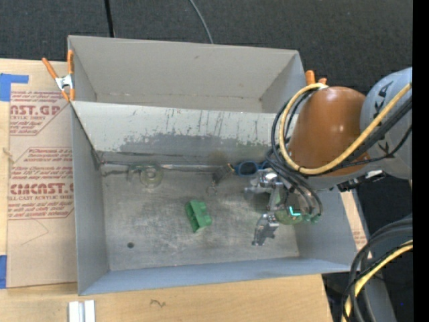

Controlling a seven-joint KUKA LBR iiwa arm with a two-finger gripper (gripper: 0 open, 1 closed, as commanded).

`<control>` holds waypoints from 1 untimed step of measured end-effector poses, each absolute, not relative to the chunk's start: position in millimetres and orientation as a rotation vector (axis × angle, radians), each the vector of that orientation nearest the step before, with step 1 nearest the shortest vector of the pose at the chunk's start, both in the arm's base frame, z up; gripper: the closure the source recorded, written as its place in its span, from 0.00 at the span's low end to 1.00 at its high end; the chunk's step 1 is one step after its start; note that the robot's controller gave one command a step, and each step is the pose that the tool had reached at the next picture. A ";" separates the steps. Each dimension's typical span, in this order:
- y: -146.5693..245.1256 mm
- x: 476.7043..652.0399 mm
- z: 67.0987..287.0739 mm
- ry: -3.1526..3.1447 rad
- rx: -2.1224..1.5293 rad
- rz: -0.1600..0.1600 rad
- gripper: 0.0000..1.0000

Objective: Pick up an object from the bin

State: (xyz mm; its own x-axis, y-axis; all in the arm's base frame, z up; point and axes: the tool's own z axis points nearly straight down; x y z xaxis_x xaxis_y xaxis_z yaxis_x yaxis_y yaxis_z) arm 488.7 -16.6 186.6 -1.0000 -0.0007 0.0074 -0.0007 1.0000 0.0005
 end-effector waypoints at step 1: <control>27.2 523.1 70.6 -3.126 0.367 0.001 0.00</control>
Offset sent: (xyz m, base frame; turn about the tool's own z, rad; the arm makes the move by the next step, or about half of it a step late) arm 0.0320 0.0430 -0.1166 -0.2322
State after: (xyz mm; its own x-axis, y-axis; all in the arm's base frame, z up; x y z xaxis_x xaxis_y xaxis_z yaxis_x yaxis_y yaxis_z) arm 523.1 27.2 70.6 -0.9728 -0.2315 -0.0055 -0.2315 0.9728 -0.0010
